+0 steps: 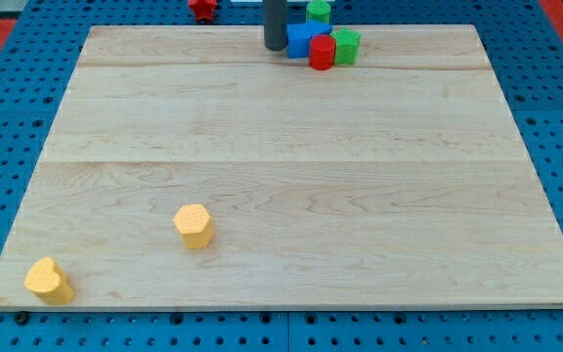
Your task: Move the yellow hexagon to the bottom left of the green star
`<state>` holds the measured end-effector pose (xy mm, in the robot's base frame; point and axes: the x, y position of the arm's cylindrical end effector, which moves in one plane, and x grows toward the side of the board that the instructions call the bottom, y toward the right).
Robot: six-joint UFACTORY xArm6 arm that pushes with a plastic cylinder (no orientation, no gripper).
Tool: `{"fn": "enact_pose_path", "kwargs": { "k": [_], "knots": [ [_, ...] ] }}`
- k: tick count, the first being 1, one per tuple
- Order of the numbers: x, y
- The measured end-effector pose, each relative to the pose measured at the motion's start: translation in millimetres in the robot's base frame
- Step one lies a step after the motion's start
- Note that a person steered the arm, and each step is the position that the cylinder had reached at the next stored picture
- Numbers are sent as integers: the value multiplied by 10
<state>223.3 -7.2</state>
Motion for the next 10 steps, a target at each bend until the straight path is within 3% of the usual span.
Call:
{"fn": "enact_pose_path", "kwargs": {
  "k": [1,4,6,7,8,10],
  "knots": [
    [233,-72],
    [2058,-472],
    [2761,-1395],
    [3012,-1630],
    [3271,-1352],
    [2564,-713]
  ]
}}
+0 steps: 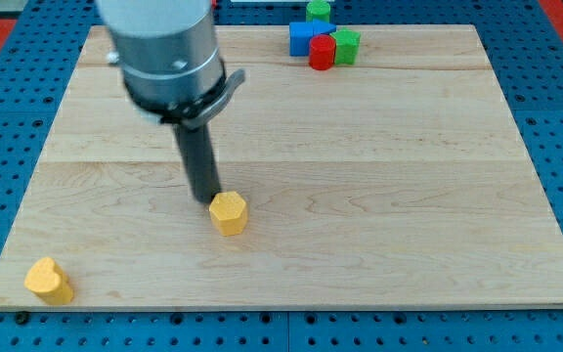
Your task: Move the yellow hexagon to the bottom left of the green star
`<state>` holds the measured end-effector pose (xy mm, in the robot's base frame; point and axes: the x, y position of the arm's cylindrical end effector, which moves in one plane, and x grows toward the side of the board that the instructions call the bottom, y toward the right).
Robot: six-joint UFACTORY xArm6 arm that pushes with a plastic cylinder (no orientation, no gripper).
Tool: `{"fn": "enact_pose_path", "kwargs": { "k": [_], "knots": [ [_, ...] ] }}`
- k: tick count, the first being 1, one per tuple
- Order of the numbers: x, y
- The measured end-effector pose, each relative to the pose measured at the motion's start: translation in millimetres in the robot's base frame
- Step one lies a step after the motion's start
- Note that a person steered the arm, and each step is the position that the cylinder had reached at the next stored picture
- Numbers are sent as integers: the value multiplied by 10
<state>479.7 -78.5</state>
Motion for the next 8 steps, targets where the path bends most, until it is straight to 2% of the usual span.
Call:
{"fn": "enact_pose_path", "kwargs": {
  "k": [1,3,4,5,7,8],
  "knots": [
    [-37,316],
    [14,-482],
    [490,-528],
    [665,101],
    [20,1021],
    [-304,1104]
  ]
}}
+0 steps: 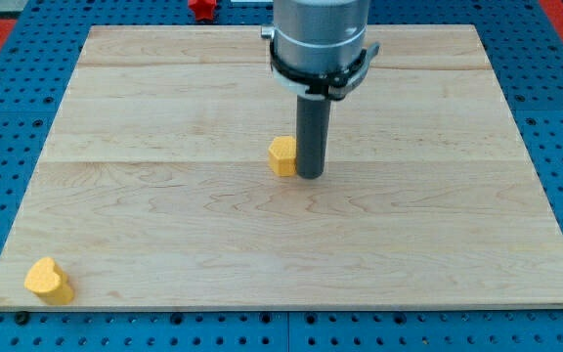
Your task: Move the yellow hexagon to the bottom left of the green star
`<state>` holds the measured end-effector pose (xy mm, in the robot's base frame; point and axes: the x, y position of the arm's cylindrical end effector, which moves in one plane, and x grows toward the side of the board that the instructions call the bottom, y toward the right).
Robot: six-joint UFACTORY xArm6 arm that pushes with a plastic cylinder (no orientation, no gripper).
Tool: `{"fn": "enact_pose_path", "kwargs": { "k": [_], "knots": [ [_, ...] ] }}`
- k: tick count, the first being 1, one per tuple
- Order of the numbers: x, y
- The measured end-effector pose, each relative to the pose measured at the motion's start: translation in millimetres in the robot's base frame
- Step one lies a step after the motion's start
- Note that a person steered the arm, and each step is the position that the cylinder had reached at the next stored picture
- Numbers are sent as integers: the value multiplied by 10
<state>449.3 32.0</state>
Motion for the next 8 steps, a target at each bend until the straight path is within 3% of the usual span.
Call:
{"fn": "enact_pose_path", "kwargs": {
  "k": [1,2,3,6,8],
  "knots": [
    [-165,-42],
    [130,-65],
    [220,-485],
    [-1143,-263],
    [-1357,468]
  ]
}}
